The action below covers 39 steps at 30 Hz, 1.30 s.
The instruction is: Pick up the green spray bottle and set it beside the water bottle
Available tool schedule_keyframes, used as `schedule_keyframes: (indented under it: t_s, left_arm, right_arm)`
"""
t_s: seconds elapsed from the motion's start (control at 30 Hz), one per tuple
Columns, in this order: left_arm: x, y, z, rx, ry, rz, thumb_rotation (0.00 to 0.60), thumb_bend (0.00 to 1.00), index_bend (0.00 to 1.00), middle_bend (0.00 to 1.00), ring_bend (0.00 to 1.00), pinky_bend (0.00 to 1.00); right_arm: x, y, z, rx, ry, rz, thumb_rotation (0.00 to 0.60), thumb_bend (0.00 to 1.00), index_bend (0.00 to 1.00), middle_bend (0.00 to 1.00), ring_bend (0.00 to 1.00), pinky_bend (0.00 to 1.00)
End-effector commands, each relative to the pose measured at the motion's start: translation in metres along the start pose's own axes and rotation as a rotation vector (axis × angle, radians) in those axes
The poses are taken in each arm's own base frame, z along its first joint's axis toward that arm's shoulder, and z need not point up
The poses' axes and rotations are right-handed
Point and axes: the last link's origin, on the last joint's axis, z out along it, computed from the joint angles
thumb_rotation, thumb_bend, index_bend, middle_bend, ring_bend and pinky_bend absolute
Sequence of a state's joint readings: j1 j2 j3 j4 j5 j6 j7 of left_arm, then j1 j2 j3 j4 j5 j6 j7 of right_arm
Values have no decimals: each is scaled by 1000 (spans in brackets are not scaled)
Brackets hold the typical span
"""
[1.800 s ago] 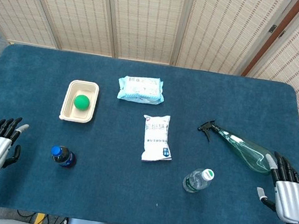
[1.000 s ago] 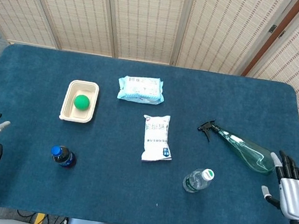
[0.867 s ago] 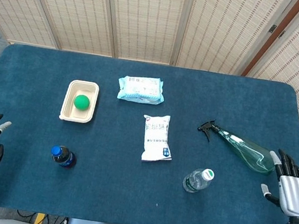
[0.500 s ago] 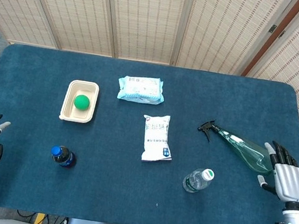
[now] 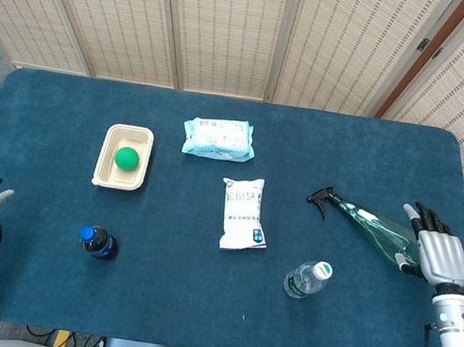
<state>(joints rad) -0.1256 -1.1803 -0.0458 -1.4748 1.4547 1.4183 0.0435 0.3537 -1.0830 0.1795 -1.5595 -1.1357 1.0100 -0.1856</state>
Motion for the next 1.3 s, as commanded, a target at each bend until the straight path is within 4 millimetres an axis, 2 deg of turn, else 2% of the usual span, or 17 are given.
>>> schedule_keyframes:
  t_s: [0.03,0.6,0.87,1.3]
  left_arm:
    - [-1,-2,0,3,-3,-2,600,613,141,52,0,0]
    - [-4,-13,-3,22,-7,-13,600,613,141,52,0,0]
    - [-4,-16,-4,31,-10,-14,600,613,141,52,0,0]
    - [-7,-15,-9,26,-12,-21,600,613,141,52,0,0]
  right_arm:
    - [2,-4,8,-1,3,0,600,231,0,33,0,191]
    - [-15,-37,43,38,-46,17,600,233,0,33,0,191]
    - [-22,-39,50,37,-57,30,600,233,0,33,0,191]
    - [-38,-30,55,19,-90,66,600,234,0,33,0,191]
